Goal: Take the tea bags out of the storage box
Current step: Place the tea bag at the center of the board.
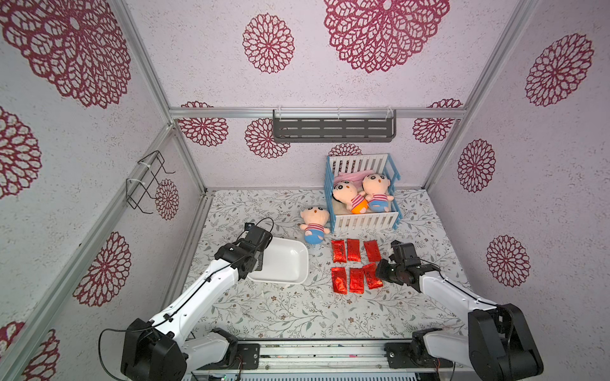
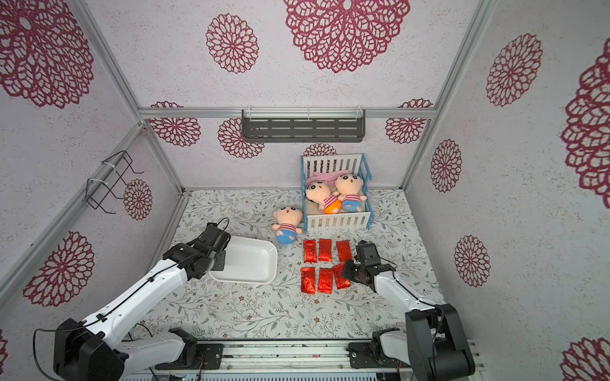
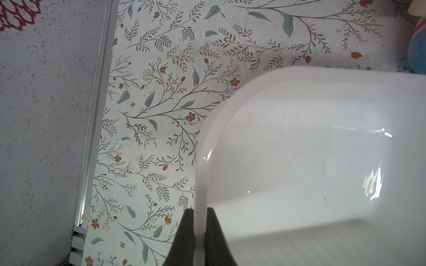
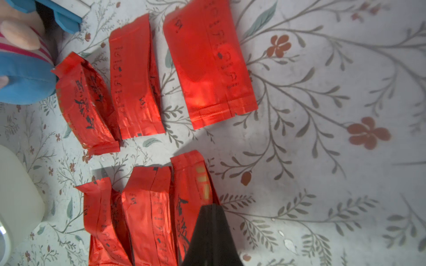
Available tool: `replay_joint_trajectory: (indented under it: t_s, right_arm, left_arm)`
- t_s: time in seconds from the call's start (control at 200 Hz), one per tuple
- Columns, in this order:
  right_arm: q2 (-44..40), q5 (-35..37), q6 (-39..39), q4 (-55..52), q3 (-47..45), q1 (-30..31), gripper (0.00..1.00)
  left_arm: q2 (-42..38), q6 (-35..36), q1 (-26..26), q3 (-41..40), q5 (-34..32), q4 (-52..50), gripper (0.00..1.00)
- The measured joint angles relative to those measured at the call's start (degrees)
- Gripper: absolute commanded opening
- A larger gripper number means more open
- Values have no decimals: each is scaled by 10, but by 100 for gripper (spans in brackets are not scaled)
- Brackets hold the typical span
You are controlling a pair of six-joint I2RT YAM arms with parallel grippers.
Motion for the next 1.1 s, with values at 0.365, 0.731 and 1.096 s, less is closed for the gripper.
replay_joint_trajectory:
  t_s: [0.365,0.731,1.096]
  right_arm:
    - [0,14,0,-1,0,0,0]
    - [10,52,0,-8,0,0,0]
    - [32,87,9,-29,0,4,0]
  left_arm:
    - [0,-2,0,0,0,0,0]
    - [4,-2,0,0,0,0,0]
    - [9,-2,0,0,2,0,0]
